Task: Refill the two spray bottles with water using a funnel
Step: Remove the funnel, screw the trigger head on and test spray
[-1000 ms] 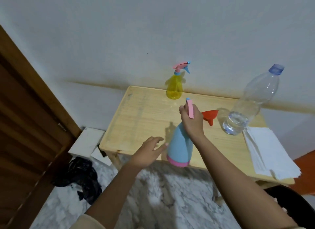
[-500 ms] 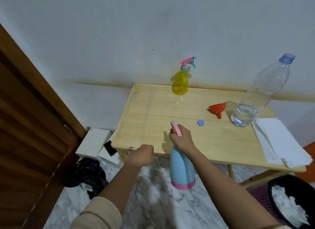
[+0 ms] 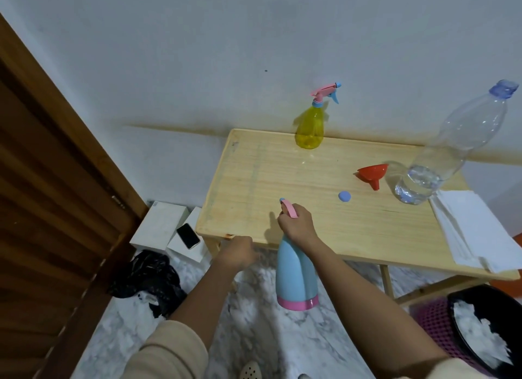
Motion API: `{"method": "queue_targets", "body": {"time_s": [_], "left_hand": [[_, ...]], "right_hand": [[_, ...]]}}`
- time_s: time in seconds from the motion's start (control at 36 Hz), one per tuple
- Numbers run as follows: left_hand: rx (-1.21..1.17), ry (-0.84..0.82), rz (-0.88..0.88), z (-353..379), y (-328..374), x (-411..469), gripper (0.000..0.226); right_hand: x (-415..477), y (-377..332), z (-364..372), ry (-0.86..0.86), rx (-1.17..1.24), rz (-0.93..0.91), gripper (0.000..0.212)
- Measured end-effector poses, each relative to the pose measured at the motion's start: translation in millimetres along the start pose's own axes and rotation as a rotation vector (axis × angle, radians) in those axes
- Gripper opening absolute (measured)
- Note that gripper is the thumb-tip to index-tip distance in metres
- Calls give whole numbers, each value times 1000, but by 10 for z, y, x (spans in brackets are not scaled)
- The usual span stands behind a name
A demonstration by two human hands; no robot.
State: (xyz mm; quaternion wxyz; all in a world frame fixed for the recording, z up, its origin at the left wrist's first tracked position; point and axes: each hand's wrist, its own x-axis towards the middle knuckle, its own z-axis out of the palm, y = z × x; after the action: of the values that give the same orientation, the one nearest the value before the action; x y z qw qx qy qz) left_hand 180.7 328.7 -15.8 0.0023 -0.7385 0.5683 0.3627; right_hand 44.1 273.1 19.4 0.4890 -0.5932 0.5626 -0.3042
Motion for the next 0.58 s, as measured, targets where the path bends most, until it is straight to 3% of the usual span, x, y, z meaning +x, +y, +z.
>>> {"method": "queue_targets", "body": {"time_s": [0.17,0.44,0.58], "left_hand": [[-46,12,-19,31,-93,35,24],[-29,8,-44,55,-176,118,31],[-117,3,-55,71,-192,137,37]], "right_hand": [[-49,-22,18,-48,-43,49,5],[60,-66,63,-32,-68,2,31],[38,-129,74,-35,-23,34,16]]}}
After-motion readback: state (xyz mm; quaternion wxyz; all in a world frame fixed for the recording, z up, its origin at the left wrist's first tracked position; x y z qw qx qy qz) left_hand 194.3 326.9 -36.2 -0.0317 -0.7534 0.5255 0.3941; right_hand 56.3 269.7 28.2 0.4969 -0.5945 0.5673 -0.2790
